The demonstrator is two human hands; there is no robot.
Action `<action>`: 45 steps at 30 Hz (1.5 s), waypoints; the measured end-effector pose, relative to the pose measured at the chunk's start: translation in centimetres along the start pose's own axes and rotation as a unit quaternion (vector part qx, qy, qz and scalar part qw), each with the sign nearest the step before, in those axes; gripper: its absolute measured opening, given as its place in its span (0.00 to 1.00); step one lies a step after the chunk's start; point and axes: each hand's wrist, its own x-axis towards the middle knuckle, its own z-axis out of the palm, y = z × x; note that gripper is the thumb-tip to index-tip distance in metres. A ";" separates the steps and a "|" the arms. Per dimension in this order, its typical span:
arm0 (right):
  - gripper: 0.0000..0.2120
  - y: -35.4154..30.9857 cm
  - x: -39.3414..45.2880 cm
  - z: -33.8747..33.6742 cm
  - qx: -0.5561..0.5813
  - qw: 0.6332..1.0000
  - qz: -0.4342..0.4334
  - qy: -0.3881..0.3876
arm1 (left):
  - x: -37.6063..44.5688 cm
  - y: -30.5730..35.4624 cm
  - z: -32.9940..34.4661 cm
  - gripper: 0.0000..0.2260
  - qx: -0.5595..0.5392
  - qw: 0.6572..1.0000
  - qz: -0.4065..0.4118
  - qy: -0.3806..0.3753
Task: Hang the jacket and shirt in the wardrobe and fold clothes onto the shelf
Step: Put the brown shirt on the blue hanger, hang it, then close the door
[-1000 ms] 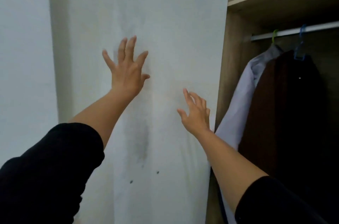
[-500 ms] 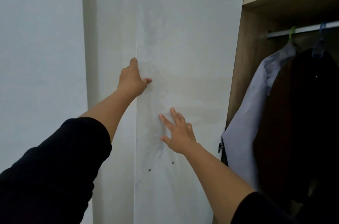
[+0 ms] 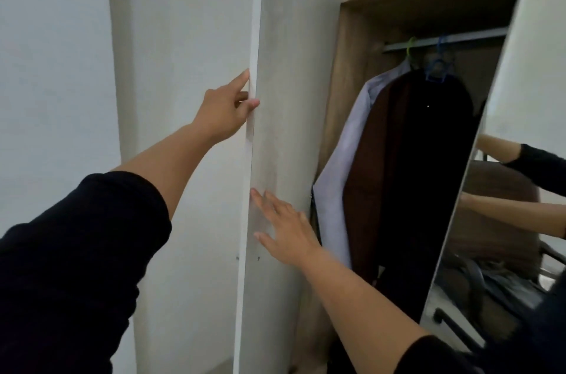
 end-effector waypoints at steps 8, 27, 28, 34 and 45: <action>0.36 4.9 -9.7 -4.7 -0.081 0.992 0.081 0.048 | -1.7 10.9 5.1 0.30 -0.052 0.996 0.031 -0.060; 0.38 14.1 -13.7 -8.3 -0.226 0.870 0.438 -0.006 | 1.4 20.2 21.6 0.35 0.052 0.954 0.190 -0.225; 0.38 14.7 -13.5 -8.3 -0.224 0.865 0.449 -0.009 | 1.7 20.2 22.5 0.35 0.055 0.952 0.198 -0.227; 0.40 17.5 -12.5 -7.6 -0.196 0.844 0.499 -0.018 | 2.4 19.9 27.6 0.33 0.079 0.949 0.239 -0.189; 0.34 16.2 -15.7 -7.6 -0.224 0.824 0.519 -0.050 | -0.2 21.5 28.1 0.24 -0.087 0.960 0.252 -0.082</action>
